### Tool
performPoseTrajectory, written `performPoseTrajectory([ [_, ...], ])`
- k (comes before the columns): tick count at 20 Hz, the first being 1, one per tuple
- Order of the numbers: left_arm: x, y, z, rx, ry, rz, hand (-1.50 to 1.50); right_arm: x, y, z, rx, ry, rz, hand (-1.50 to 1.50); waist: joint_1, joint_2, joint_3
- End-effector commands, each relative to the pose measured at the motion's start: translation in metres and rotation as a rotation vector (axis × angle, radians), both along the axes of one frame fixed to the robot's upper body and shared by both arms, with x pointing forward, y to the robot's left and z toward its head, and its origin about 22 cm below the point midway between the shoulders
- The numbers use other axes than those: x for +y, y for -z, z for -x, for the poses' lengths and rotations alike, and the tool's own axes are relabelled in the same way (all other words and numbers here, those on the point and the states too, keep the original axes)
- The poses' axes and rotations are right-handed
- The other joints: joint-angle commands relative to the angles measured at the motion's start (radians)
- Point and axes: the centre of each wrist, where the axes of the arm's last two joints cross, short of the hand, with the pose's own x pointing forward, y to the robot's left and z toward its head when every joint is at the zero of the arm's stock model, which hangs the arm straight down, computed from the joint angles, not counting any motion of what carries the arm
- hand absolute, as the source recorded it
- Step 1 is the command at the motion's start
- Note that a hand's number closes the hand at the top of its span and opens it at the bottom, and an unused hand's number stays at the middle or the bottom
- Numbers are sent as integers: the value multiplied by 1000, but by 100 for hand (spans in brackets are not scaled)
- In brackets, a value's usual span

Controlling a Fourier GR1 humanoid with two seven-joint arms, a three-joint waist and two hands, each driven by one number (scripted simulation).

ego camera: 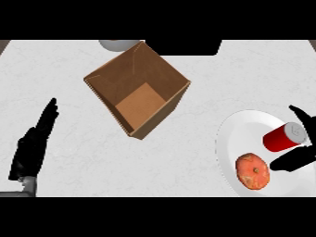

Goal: Pick the can from the plate and place it in the cardboard box

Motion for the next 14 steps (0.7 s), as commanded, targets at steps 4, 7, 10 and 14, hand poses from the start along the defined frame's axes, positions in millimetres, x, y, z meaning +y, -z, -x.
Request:
performPoseTrajectory([
  [4, 8, -23, 5, 0, 5, 5, 0, 8, 29, 13, 64, -29, 29, -150, 0, -1, 0],
  [7, -6, -4, -4, -17, 1, -13, 0, 12, 22, -10, 54, -30, -24, -150, 1, 0, 0],
  [10, 5, -16, -18, 10, 13, 8, 0, -6, 27, 5, 25, -34, -24, 150, -2, 0, 0],
  [14, -13, -10, -9, -15, 0, -4, 0, -9, 10, 6, -93, -28, 173, 150, -2, -1, 0],
])
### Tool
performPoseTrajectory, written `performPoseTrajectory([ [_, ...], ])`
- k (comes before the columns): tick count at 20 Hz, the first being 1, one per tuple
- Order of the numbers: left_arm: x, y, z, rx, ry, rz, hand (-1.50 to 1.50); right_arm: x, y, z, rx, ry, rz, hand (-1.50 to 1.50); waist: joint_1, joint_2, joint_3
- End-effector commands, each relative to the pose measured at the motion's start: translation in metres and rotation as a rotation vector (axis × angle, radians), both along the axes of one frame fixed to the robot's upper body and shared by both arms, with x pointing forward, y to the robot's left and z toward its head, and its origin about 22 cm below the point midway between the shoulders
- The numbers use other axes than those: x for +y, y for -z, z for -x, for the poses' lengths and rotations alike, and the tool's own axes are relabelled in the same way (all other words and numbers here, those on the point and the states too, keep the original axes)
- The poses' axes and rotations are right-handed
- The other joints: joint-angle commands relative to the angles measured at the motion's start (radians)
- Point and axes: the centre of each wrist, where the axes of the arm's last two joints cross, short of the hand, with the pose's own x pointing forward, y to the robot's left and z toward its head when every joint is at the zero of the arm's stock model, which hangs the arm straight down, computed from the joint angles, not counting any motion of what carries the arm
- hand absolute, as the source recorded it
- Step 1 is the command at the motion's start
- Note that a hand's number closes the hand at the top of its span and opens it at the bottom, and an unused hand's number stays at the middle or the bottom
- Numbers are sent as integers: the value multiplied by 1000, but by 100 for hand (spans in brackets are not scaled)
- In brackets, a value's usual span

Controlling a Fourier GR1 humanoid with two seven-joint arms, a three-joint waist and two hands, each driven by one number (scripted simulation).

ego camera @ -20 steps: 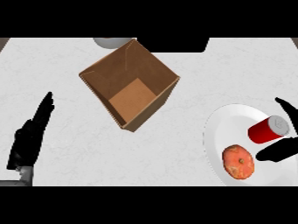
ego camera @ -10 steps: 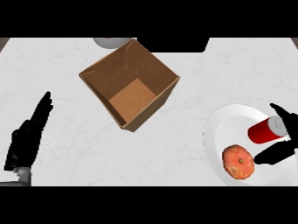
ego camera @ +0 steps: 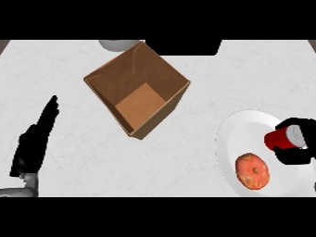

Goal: Pick the can from the plate and place it in the cardboard box

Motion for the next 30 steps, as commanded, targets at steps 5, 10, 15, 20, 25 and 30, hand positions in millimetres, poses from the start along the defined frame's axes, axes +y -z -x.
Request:
performPoseTrajectory([
  [5, 17, 4, -4, -8, -4, -3, 0, 12, 3, 3, -119, -90, 162, 150, -3, 1, 1],
  [10, 5, 11, 8, 1, 25, -9, 0, 44, 14, -11, -172, -502, 256, 150, 30, 5, 2],
  [15, 6, -2, 1, 1, 4, -12, 0, 46, 5, -36, -255, -538, 266, 150, 7, 2, 2],
  [20, 7, 10, 6, 2, -5, 9, 0, 59, -24, -12, -370, -507, 325, 150, -2, 0, 1],
  [25, 11, -1, 0, 12, -5, -2, 0, 54, -61, -9, -568, -579, 43, 150, -6, 0, 2],
  [30, 7, -6, 12, 11, 11, 7, 0, 74, -100, -2, -752, -653, -160, 150, 3, -3, 2],
])
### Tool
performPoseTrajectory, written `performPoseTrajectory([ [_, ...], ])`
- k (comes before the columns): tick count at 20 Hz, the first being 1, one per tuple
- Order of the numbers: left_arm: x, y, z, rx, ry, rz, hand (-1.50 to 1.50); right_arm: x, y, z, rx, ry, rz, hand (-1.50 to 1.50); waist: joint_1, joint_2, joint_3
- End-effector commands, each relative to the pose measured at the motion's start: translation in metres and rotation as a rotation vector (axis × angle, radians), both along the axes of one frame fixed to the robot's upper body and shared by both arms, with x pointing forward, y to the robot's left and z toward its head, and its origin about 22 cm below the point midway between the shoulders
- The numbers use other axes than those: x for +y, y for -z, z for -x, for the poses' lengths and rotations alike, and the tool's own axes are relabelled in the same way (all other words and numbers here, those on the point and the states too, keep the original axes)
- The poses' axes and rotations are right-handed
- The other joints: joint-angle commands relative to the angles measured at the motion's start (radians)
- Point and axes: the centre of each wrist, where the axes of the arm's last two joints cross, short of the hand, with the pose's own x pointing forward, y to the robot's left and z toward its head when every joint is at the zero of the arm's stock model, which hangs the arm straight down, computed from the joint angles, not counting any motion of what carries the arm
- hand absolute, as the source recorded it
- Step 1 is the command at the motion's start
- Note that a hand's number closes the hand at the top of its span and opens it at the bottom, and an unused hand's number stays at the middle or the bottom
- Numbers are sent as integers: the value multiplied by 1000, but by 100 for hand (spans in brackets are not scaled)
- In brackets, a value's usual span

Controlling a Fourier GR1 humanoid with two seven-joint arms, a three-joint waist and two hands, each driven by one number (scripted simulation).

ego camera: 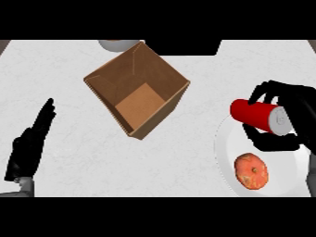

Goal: Pick the can from the plate and place it in the cardboard box

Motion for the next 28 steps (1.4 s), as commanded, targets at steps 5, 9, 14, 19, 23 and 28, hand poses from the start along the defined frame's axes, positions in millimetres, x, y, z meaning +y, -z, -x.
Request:
performPoseTrajectory([
  [5, -6, -6, 9, -14, 18, 17, 0, 48, -41, -5, -88, -180, -197, 150, 12, 2, 0],
  [9, 1, -12, -13, -7, 25, -4, 0, 71, -84, -17, -101, -217, -227, 150, 10, 4, -1],
  [14, 9, -7, 4, -5, 20, 7, 0, 133, -95, -36, -56, -198, -185, 150, 18, 3, -1],
  [19, -21, 3, -3, -8, 30, 2, 0, 167, -91, -73, -5, -191, -161, 150, 20, 7, -1],
  [23, -1, 13, -4, 1, 27, 12, 0, 197, -71, -85, 58, -170, -135, 150, 21, 8, -1],
  [28, -15, 0, -8, -16, 43, -3, 0, 218, -40, -111, 127, -142, -92, 150, 29, 9, -1],
])
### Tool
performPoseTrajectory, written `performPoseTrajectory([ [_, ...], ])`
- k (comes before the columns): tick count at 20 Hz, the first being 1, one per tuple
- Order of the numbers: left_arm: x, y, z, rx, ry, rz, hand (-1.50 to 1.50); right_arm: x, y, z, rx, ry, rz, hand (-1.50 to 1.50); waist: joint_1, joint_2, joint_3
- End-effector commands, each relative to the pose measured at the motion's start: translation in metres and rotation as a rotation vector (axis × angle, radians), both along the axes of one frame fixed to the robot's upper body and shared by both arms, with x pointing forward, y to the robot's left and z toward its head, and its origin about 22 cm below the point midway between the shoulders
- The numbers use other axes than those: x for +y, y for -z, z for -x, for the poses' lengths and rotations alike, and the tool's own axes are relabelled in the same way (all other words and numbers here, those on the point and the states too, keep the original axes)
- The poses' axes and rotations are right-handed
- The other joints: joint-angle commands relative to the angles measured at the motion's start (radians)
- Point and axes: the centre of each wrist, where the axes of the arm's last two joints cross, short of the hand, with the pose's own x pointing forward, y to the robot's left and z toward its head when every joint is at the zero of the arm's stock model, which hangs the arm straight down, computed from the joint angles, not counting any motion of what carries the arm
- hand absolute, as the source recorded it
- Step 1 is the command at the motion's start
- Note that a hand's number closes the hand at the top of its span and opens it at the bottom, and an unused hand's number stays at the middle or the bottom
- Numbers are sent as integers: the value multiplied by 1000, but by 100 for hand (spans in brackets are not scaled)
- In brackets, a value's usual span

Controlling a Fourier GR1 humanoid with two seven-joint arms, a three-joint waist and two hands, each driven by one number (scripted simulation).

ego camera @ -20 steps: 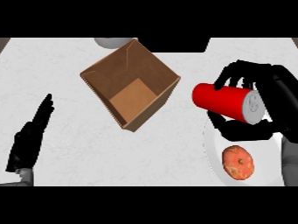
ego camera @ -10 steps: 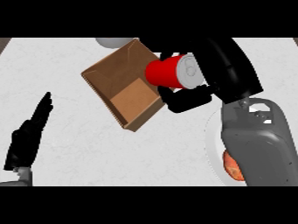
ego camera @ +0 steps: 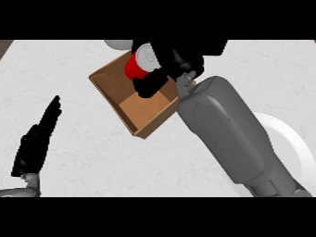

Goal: Pick the can from the plate and place it in the cardboard box

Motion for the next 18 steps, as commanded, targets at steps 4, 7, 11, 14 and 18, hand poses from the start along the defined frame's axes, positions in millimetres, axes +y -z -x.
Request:
performPoseTrajectory([
  [4, -1, -4, -12, 1, -4, 5, 0, 18, 41, -31, 94, 37, 71, 150, 2, 2, 0],
  [7, 7, 3, 5, -5, 25, -13, 0, 27, 51, -32, 168, 106, 6, -150, 20, 2, 0],
  [11, -15, 7, 5, -16, 42, -6, 0, 16, 81, -47, 135, 89, -39, -150, 26, 7, 0],
  [14, -7, 5, -10, -6, 29, 6, 0, 25, 74, -45, 124, 95, -118, -150, 32, 9, 0],
  [18, -15, -3, -13, -27, 32, 5, 0, 21, 62, -45, 34, 193, -366, -150, 41, 11, 1],
])
